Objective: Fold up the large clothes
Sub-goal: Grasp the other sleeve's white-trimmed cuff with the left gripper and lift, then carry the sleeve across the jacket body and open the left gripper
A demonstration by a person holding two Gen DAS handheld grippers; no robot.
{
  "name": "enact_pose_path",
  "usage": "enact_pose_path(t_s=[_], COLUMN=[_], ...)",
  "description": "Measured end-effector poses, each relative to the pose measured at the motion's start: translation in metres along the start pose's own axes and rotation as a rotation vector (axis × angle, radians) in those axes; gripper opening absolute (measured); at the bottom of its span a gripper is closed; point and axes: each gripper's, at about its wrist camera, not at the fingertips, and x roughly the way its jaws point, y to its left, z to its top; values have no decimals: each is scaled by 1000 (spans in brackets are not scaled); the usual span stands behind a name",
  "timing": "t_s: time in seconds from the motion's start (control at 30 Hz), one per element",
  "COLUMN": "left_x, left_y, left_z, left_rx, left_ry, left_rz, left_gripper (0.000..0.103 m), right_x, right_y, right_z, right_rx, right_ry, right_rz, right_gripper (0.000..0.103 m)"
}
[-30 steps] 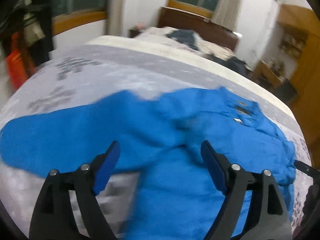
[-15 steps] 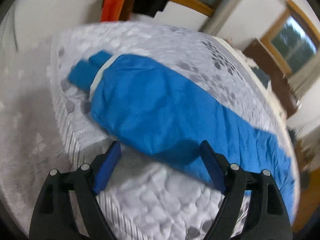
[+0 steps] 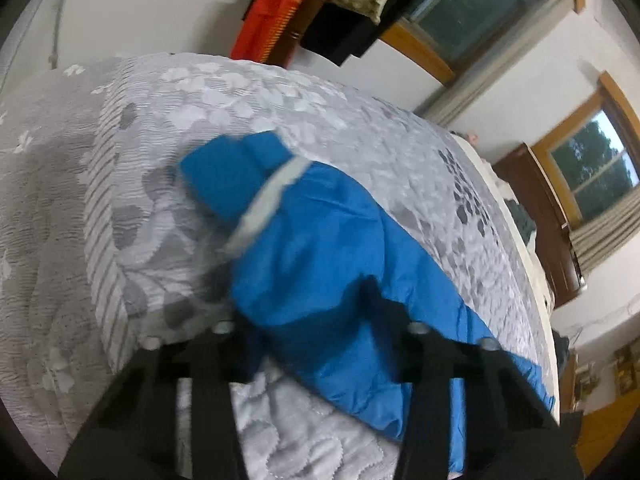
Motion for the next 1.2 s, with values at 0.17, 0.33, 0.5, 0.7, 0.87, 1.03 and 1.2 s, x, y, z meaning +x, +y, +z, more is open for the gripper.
enact_pose_path(t_s=[0.17,0.33,0.5,0.7,0.87,1.03,1.2], left_x=[-12,-41,-79,-99,-109,-118,-125], left_y=[-1,-24,-63,-122,-175,-234,-275], left_z=[-1,-4,-15,-45,-85,-134,-185], left_rx=[3,78,188,310,417,537,638], left_ry=[-27,-109,-185,-184,-137,-79,-24], left_rz=[-41,-79,-159,-265,-377,-492,-575], left_gripper=[11,9,8,8,8,8,8], right_x=[2,2,0,-7,-13,-14,-19], right_y=[1,-1,-1,-2,-5,-8,-9], right_z=[-1,0,0,1,2,4,5], right_rx=[-7,-1,4,15,25,37,34], right_ry=[3,5,8,3,-9,-9,-20], right_rz=[-4,2,-1,-9,-24,-31,-53], right_gripper=[74,74,74,74,74,74,74])
